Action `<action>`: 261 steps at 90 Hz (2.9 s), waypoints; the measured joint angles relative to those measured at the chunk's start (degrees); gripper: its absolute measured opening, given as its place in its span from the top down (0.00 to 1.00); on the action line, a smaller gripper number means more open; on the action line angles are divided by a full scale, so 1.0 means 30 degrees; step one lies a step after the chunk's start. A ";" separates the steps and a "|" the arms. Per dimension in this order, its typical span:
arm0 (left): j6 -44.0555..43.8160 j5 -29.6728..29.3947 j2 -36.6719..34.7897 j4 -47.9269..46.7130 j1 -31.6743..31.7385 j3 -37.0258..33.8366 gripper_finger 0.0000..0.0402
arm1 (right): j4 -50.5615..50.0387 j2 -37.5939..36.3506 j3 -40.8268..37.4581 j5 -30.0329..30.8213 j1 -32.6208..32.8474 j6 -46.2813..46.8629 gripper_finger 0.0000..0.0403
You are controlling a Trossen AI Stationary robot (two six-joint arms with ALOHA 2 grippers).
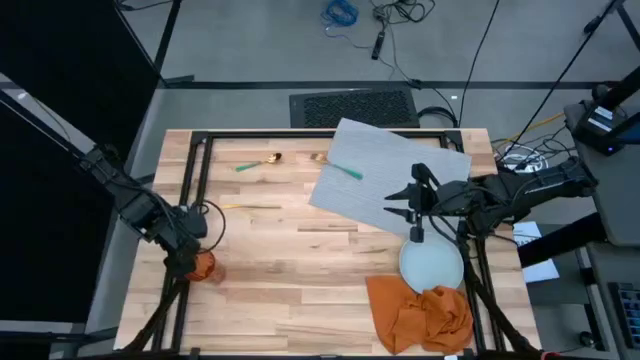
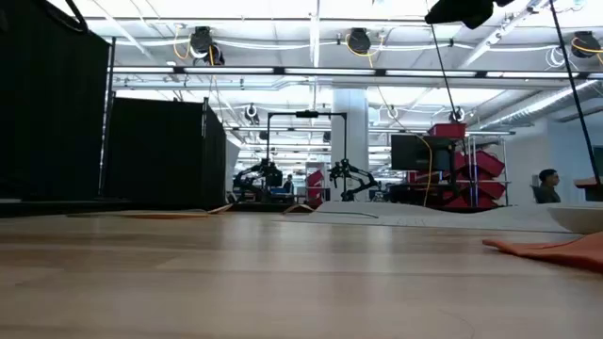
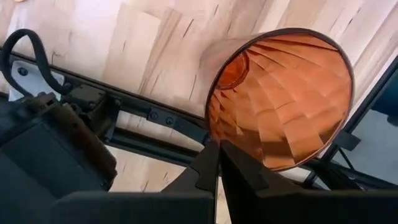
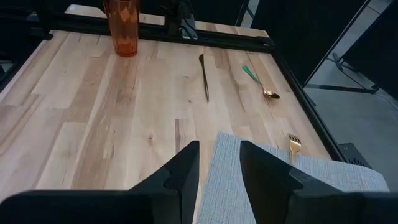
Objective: Set table place
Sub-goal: Move the orange cup to the top center of the table
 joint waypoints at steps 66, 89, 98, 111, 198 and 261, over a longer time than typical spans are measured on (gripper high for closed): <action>0.0940 -0.1834 0.1191 0.0823 0.0007 0.0000 0.82 | -0.0138 0.0000 0.0000 -0.0495 0.0036 -0.0095 0.75; 0.1090 -0.2295 0.1191 0.0958 0.0008 -0.0748 0.73 | -0.0190 0.0007 0.0000 -0.0613 0.0036 -0.0126 0.75; 0.1055 -0.2330 0.1201 0.0915 0.0026 -0.0852 0.66 | -0.0262 0.0007 0.0000 -0.0910 0.0036 -0.0104 0.75; 0.0899 -0.2103 0.1191 0.0956 0.0029 -0.0852 0.60 | -0.0262 0.0007 0.0000 -0.0933 0.0036 -0.0090 0.75; 0.2092 -0.4781 0.1184 -0.0420 0.1090 0.0619 0.60 | -0.0130 0.0007 0.0000 -0.0925 0.0036 -0.0393 0.75; 0.4041 -0.2477 0.1090 -0.0415 0.2594 -0.0873 0.60 | -0.0117 0.0829 0.0000 -0.1558 0.0029 -0.0372 0.75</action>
